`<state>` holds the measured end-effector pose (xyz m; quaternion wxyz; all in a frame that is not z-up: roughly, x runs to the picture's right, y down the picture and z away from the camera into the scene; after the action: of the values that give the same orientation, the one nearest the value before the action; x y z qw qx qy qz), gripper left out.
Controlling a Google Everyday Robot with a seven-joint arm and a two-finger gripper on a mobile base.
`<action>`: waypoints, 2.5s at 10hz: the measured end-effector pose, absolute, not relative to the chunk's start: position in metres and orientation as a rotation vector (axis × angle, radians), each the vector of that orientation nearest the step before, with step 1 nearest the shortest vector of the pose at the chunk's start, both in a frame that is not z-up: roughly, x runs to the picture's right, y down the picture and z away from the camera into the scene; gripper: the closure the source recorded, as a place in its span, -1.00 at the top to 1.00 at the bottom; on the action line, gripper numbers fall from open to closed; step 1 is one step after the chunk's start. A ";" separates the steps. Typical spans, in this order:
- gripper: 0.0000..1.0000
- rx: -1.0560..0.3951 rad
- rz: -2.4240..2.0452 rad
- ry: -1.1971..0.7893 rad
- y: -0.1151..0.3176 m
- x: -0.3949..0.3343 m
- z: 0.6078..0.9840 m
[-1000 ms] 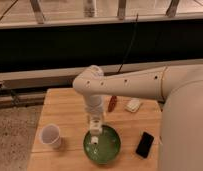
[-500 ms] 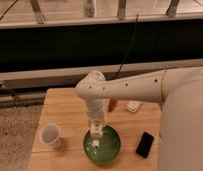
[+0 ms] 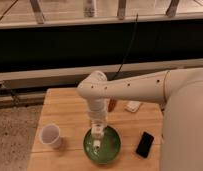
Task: Place the bottle in the ceramic bowl
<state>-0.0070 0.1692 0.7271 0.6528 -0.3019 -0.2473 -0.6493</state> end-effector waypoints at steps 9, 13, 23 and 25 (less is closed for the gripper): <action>-0.88 -0.690 -1.461 -0.591 0.174 0.001 0.729; -0.32 -0.692 -1.458 -0.604 0.175 0.003 0.730; 0.00 -0.695 -1.447 -0.633 0.177 0.007 0.732; -0.02 -0.696 -1.445 -0.640 0.178 0.008 0.732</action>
<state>0.0080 0.1776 0.7325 0.6498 -0.3065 -0.2815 -0.6361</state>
